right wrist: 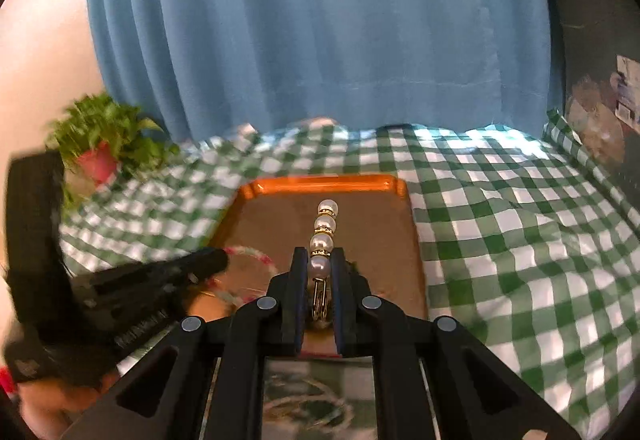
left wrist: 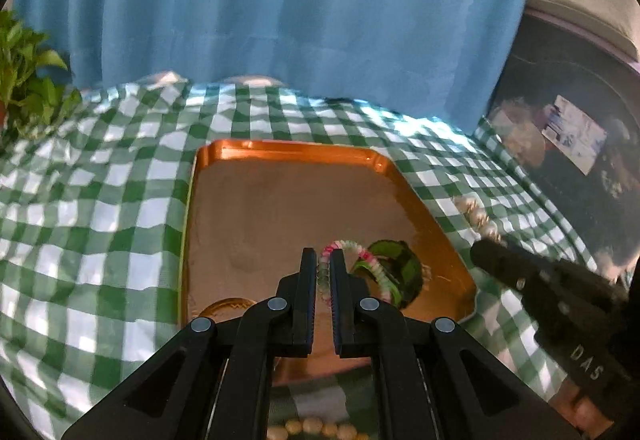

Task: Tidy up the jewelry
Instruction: 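Release the bead bracelet into the tray with the left tool while the right tool releases the pearl clip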

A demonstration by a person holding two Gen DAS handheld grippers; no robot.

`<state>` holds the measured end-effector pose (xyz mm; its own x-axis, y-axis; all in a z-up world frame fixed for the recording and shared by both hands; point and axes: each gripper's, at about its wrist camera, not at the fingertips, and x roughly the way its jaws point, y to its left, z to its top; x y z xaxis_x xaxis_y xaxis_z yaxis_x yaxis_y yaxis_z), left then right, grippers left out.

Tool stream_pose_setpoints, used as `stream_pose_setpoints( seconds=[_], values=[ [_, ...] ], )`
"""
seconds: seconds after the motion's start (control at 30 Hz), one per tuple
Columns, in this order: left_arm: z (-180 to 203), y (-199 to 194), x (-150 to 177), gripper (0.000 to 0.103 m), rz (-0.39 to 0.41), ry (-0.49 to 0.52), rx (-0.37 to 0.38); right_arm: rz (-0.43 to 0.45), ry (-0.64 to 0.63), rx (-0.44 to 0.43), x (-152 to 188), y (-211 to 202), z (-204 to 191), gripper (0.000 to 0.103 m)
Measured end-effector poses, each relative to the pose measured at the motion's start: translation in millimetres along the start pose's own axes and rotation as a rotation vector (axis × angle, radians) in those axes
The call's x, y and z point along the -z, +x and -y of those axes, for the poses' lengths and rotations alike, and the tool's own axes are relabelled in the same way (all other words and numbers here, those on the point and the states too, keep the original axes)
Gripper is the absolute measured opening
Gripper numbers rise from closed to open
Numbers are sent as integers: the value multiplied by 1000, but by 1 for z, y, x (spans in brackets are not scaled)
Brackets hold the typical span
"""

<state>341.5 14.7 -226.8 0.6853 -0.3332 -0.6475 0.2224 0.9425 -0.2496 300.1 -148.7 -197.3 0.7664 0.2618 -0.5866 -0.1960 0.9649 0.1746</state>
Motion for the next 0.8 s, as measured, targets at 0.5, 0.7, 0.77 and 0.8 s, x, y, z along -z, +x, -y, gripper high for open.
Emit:
stream_pose_setpoints(
  seconds=[0.5, 0.7, 0.77, 0.8],
  values=[
    [-9, 43, 15, 7, -135, 4, -53, -151, 37, 27, 25, 46, 27, 9],
    [-9, 43, 15, 7, -133, 2, -72, -164, 48, 31, 27, 55, 30, 9],
    [-9, 42, 15, 7, -133, 6, -75, -167, 58, 30, 29, 56, 32, 9],
    [-8, 42, 15, 7, -131, 10, -76, -169, 64, 28, 30, 57, 32, 9]
  ],
)
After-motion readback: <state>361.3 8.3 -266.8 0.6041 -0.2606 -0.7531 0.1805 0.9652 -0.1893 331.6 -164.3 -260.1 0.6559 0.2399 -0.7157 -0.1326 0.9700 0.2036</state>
